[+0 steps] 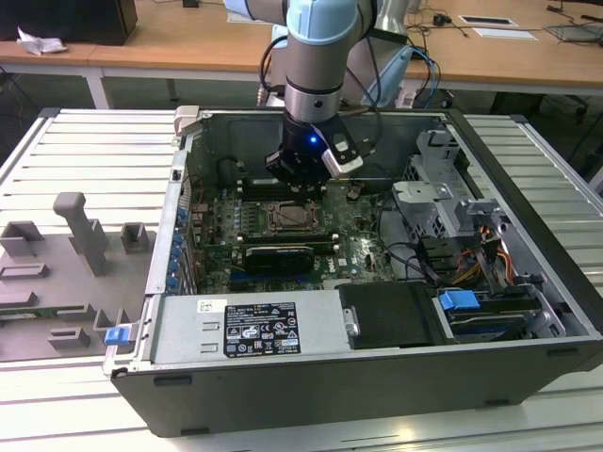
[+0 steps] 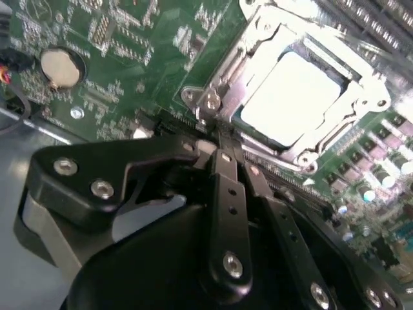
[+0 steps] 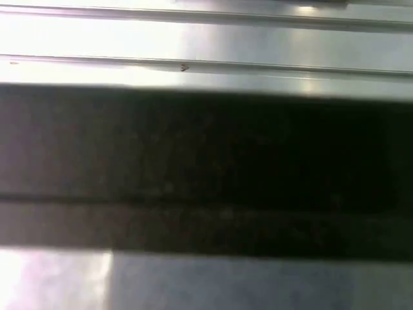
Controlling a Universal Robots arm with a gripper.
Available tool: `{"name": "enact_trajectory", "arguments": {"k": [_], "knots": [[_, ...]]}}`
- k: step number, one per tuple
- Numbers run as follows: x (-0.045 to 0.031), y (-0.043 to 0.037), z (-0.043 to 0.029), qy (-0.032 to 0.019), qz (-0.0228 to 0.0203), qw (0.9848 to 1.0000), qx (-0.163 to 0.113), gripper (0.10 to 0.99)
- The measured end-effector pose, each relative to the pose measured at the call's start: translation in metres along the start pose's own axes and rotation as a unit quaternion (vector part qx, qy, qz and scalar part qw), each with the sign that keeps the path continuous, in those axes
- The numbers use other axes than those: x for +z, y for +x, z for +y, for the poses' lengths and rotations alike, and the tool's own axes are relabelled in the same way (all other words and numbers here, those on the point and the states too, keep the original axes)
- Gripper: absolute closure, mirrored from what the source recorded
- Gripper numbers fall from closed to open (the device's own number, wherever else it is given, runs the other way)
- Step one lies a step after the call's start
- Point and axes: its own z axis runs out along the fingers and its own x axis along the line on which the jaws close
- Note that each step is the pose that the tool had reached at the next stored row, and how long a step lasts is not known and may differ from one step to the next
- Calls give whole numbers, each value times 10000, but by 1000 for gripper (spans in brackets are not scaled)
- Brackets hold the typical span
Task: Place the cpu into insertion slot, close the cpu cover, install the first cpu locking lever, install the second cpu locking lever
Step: 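Install the first cpu locking lever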
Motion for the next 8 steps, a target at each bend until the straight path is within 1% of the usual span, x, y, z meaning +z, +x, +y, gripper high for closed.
{"name": "enact_trajectory", "arguments": {"k": [2,3,4,5,7,8], "knots": [[-23,0,2,-2,0,10000,0,980],[-22,-1,2,9,0,10000,0,980],[-14,0,2,61,3,10000,0,980],[-9,0,1,93,5,10000,0,980],[3,-1,0,146,7,9999,-1,980],[9,-2,0,155,9,9999,-1,980]]}}
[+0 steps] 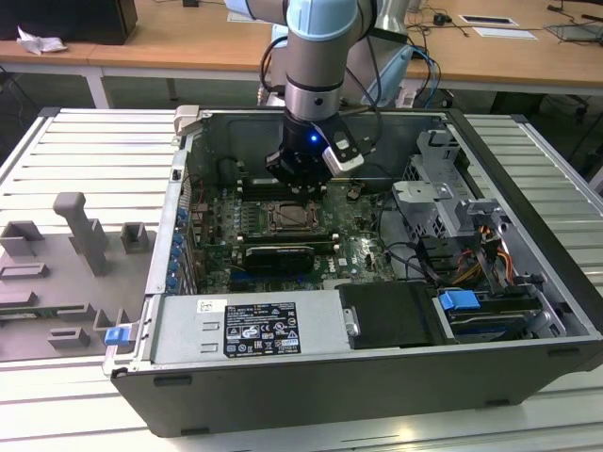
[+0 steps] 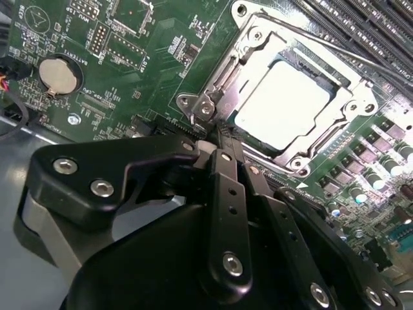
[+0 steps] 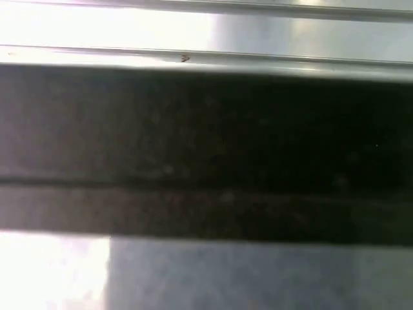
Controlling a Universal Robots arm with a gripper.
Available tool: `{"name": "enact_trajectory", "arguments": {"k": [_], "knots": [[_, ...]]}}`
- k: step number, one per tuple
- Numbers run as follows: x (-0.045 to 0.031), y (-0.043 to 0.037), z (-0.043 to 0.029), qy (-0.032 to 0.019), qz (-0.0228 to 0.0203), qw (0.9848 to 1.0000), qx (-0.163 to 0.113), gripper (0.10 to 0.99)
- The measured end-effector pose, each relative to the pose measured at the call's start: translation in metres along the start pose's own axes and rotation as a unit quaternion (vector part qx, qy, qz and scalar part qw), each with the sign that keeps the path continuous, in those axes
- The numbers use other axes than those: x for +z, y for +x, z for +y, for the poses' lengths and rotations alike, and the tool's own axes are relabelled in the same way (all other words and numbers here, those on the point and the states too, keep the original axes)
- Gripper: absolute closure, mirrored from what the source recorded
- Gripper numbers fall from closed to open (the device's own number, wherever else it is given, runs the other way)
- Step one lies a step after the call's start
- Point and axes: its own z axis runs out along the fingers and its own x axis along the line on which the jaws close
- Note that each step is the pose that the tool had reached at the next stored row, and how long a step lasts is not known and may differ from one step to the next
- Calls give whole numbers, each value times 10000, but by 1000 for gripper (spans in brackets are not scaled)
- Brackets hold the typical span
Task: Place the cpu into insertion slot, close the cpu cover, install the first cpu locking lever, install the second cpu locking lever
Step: 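Install the first cpu locking lever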
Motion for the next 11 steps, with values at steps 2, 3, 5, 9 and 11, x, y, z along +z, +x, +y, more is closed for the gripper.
{"name": "enact_trajectory", "arguments": {"k": [2,3,5,9,11], "knots": [[14,-3,5,4,2,10000,1,980],[23,-5,9,2,1,10000,1,980],[34,-8,15,-19,-2,10000,1,980],[-43,-12,27,-57,-9,10000,0,980],[-144,-10,29,-53,-5,10000,0,980]]}}
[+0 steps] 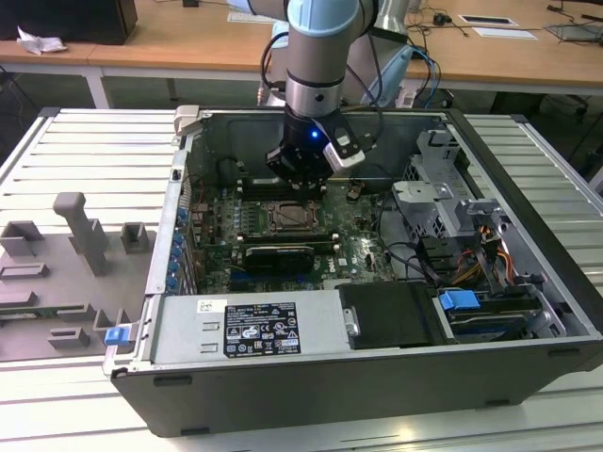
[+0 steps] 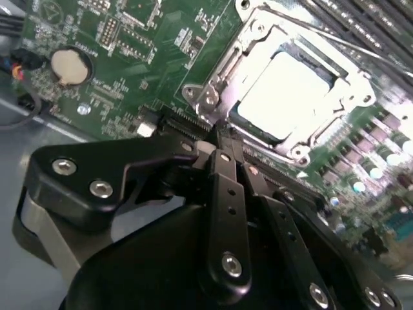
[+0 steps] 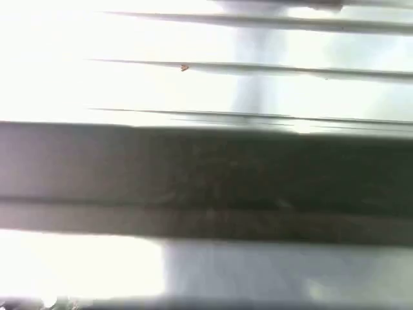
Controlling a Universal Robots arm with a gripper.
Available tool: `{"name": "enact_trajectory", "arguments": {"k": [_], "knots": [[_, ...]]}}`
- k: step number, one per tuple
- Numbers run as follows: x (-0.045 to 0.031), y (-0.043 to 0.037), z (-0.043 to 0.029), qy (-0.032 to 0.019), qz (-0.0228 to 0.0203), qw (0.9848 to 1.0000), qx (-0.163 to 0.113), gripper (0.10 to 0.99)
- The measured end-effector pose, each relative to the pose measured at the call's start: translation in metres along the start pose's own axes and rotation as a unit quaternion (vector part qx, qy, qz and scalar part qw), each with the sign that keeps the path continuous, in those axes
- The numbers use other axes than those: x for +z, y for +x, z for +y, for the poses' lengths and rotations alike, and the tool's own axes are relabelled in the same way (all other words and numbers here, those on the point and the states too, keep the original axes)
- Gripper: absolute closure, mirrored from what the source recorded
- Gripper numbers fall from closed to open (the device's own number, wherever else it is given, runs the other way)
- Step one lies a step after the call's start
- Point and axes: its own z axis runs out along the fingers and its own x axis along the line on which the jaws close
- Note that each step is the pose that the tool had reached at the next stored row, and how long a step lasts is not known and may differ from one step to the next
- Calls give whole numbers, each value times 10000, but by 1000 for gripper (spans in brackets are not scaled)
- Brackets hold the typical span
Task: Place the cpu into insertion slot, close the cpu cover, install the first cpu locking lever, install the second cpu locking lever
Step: 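Install the first cpu locking lever, then install the second cpu locking lever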
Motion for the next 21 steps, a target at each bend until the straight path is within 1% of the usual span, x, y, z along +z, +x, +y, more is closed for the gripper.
{"name": "enact_trajectory", "arguments": {"k": [12,16,19,21], "knots": [[-7,1,-18,1,0,10000,0,980],[-9,3,-60,1,1,10000,0,980],[-11,8,-105,0,0,10000,1,980],[-43,9,-121,1,1,10000,0,980]]}}
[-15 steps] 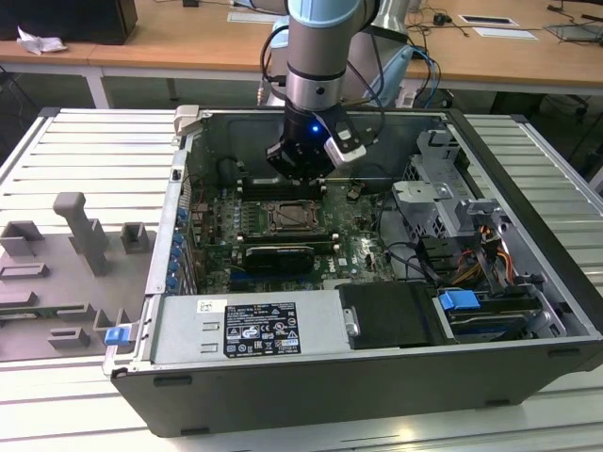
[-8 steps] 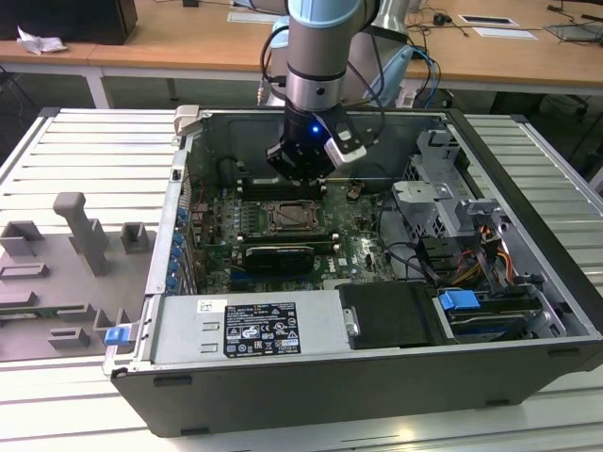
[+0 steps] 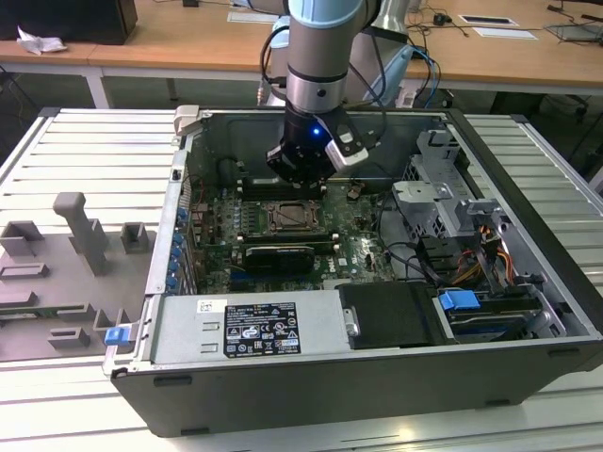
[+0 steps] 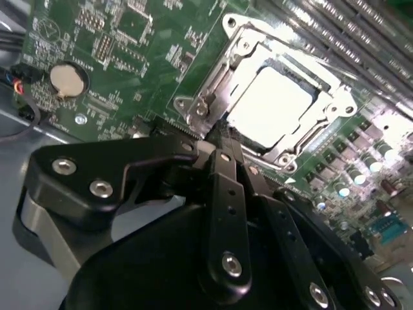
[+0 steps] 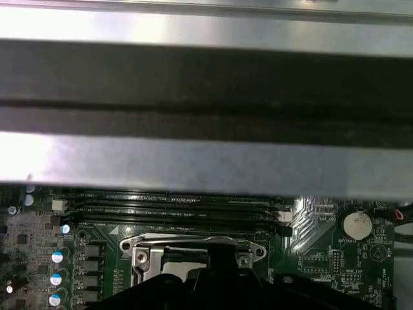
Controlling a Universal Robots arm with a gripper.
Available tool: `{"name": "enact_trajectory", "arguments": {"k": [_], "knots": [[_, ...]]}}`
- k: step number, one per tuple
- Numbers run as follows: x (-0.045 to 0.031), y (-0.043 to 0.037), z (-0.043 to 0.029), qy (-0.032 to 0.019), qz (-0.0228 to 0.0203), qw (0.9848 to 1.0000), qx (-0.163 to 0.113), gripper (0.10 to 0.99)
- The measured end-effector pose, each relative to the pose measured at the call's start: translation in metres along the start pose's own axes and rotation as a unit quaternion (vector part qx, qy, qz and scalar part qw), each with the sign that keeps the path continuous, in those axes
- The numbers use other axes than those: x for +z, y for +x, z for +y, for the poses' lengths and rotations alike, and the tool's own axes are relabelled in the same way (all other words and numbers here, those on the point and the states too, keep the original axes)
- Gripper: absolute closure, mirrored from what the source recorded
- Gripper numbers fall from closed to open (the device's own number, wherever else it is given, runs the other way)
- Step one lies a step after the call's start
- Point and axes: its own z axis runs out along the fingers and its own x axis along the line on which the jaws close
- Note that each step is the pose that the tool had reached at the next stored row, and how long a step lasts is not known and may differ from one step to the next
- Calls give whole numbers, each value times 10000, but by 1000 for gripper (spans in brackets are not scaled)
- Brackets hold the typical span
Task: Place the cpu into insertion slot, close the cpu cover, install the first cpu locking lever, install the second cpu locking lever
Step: 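Install the second cpu locking lever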
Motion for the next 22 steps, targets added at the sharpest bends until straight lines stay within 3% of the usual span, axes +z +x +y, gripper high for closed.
{"name": "enact_trajectory", "arguments": {"k": [2,8,13,19,21,22], "knots": [[-146,0,4,0,0,10000,0,980],[-145,8,-173,0,0,10000,1,980],[-123,18,-411,0,0,10000,0,980],[-100,30,-571,-1,6,10000,0,980],[-98,132,-591,-3,6,10000,0,980],[-94,244,-605,-5,6,10000,0,980]]}}
